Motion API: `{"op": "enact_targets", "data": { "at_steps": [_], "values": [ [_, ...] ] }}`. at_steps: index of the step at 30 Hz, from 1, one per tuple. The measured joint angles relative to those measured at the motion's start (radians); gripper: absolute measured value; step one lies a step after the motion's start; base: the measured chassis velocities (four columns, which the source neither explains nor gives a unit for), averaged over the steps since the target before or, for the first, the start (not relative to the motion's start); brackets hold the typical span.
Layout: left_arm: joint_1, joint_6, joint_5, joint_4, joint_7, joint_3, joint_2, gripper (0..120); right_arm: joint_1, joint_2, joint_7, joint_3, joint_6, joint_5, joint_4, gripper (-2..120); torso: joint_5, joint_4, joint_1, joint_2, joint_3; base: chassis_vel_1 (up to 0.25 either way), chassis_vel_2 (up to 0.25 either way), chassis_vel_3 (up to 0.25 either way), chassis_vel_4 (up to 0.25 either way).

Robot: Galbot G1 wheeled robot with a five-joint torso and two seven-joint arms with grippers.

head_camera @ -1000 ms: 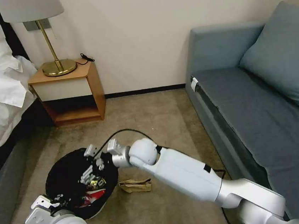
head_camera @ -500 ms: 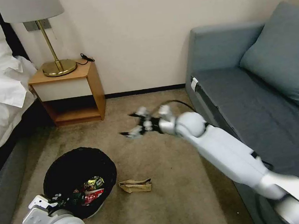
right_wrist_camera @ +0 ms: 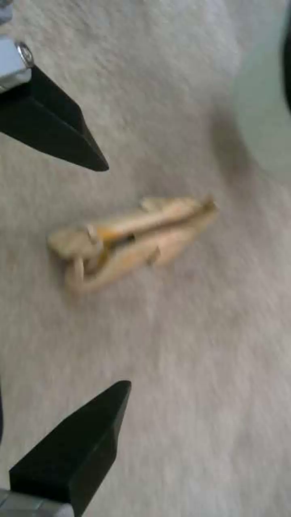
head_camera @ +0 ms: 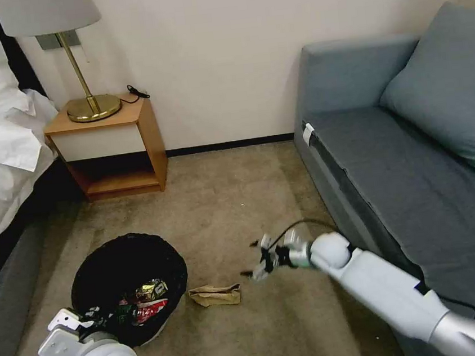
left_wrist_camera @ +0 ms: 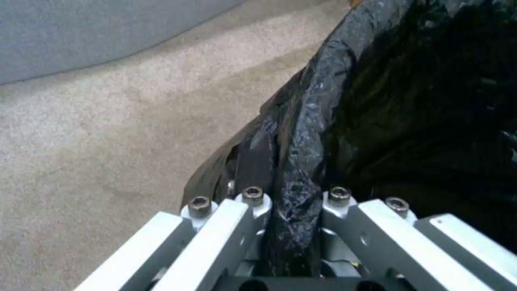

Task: Pick up the trash bin, then pick up the garbage on the floor and place it into the trash bin.

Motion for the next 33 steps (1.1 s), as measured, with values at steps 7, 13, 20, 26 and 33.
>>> {"op": "enact_targets", "data": {
  "at_steps": [7,13,20,26,33],
  "values": [
    [0.005,0.0,0.002,-0.003,0.0,0.0,-0.001,0,0.001,0.118,-0.009,-0.049,0.031,-0.051,-0.115,100,-0.0002,0.0,0.0,0.0,0.0,0.0,0.0,0.0,0.0],
    [0.007,0.001,0.003,-0.006,0.0,-0.001,-0.003,0,0.038,0.195,-0.018,-0.056,0.047,-0.073,-0.194,100,-0.0004,0.0,0.0,0.0,0.0,0.0,0.0,0.0,0.0],
    [0.013,0.001,0.004,-0.01,-0.001,-0.007,-0.004,0,0.077,0.29,-0.024,-0.051,0.083,-0.132,-0.335,100,-0.0005,0.0001,0.0,0.0,0.0,0.0,0.0,0.0,0.0],
    [0.015,0.0,0.002,-0.011,-0.001,-0.022,0.001,0,0.095,0.35,-0.024,-0.026,0.122,-0.212,-0.48,100,-0.0004,0.0,0.0,0.0,0.0,0.0,0.0,0.0,0.0],
    [0.013,0.0,0.002,-0.011,-0.001,-0.019,-0.002,0,0.096,0.356,-0.026,-0.02,0.126,-0.231,-0.514,88,-0.0002,-0.0002,0.0,0.0,0.0,0.0,0.0,0.0,0.0]
  ]
}}
